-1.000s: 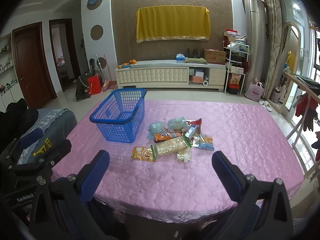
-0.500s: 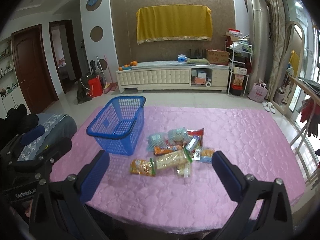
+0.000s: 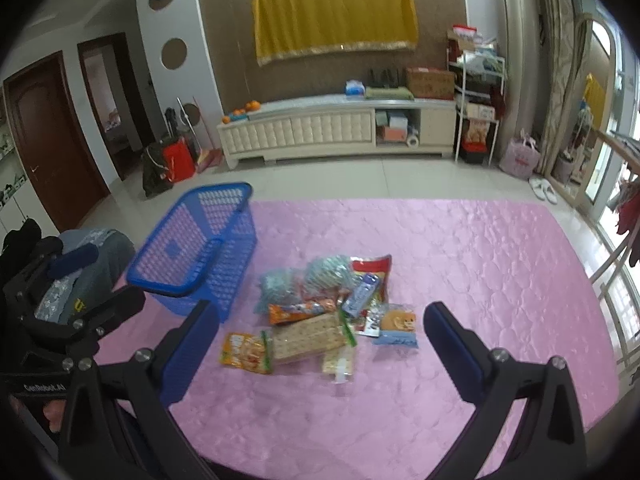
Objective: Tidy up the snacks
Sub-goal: 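Lower the left tool onto the green-sealed cracker pack while the right tool reaches the cracker stick pack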
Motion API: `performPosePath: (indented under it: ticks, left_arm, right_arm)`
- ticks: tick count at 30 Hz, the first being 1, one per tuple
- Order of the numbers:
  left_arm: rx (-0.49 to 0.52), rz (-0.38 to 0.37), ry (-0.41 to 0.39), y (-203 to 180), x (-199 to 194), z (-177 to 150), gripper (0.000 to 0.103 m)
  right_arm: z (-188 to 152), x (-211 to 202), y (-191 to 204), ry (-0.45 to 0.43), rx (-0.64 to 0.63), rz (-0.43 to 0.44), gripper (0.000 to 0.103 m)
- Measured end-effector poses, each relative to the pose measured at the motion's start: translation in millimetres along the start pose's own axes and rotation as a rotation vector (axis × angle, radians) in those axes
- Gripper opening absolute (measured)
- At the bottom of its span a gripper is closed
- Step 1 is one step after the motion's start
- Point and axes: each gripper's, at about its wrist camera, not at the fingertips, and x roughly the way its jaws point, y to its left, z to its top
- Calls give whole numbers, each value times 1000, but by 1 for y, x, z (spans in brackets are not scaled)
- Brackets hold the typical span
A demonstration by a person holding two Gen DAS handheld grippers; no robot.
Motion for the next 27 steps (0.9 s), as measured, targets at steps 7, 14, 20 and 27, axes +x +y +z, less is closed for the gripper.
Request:
performPosePath:
  ticks: [7,14,20,27]
  left_arm:
    - [125,-71,138,-29,68,-12,103]
    - [175,-156,317,-39,142,-36,103]
    - [168,-195,433,-36,184,-57,103]
    - [192,-191,487,-34,226,-61,103]
  right_arm:
    - [-18,48,-31,111,-2,-46,103]
    - [-43,95,-53,230,18,-48,103]
    - [-61,129,-66,307,38,-34,103]
    - [-64,146,-74,331,52,-23,103]
